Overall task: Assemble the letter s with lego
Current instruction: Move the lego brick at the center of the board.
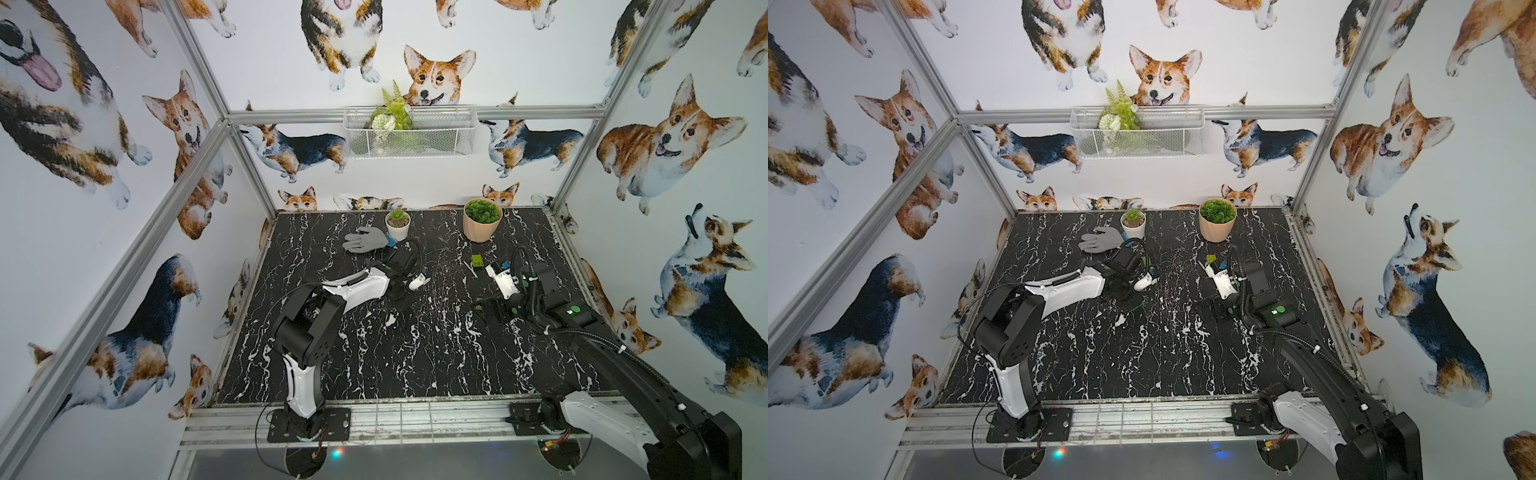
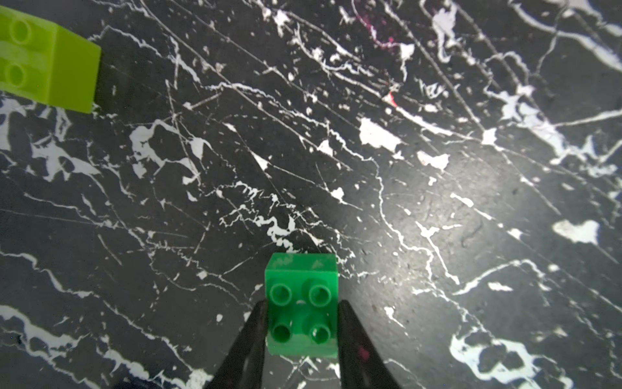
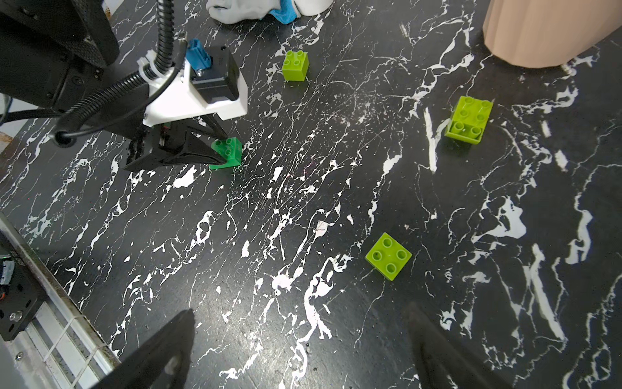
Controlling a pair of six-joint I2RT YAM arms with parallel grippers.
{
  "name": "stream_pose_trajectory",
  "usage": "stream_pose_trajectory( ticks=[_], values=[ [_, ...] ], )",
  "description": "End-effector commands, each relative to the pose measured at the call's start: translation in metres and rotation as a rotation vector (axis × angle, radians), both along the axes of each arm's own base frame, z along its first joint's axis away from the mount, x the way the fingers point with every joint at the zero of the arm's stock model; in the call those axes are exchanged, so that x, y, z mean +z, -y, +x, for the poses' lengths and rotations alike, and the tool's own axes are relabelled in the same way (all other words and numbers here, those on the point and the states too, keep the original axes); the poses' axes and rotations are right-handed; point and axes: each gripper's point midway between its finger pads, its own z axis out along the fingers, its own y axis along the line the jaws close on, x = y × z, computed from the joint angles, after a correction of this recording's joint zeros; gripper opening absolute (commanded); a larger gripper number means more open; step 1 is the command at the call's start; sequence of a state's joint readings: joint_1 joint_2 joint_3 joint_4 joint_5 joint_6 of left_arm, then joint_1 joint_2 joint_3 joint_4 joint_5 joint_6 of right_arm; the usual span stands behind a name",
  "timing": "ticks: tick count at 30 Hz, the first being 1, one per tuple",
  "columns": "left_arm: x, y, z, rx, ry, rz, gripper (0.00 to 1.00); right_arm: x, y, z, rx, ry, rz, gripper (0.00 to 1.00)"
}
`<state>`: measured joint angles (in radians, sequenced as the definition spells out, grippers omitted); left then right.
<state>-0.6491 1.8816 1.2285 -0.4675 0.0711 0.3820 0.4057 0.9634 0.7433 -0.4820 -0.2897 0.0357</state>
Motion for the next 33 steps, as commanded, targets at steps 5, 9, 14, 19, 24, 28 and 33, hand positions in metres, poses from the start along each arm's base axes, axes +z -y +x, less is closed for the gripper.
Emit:
stream_pose_trajectory(
  ticks=[5,9,14,19,24,28,33],
  values=[
    [-0.01,-0.005,-0.008,-0.057,-0.041,0.056,0.29,0.001,-0.001,0.0,0.017,0.014,0.0,1.0],
    [-0.004,0.002,-0.012,-0.193,-0.062,0.065,0.31,0.002,-0.001,0.001,0.011,0.02,0.002,1.0],
    [-0.005,0.007,-0.019,-0.411,-0.099,0.091,0.31,0.003,0.001,0.002,0.006,0.023,0.004,1.0],
    [0.002,0.021,-0.008,-0.507,-0.041,0.063,0.3,0.004,0.006,0.002,-0.012,0.029,0.006,1.0],
    [0.003,0.032,0.003,-0.555,-0.001,0.061,0.3,0.002,0.006,0.002,-0.016,0.024,0.011,1.0],
    [0.002,0.037,0.008,-0.564,0.013,0.057,0.3,0.001,0.006,0.003,-0.016,0.02,0.011,1.0],
    [-0.004,0.037,0.005,-0.578,-0.007,0.065,0.34,0.001,0.005,0.004,-0.013,0.019,0.014,1.0]
  ],
)
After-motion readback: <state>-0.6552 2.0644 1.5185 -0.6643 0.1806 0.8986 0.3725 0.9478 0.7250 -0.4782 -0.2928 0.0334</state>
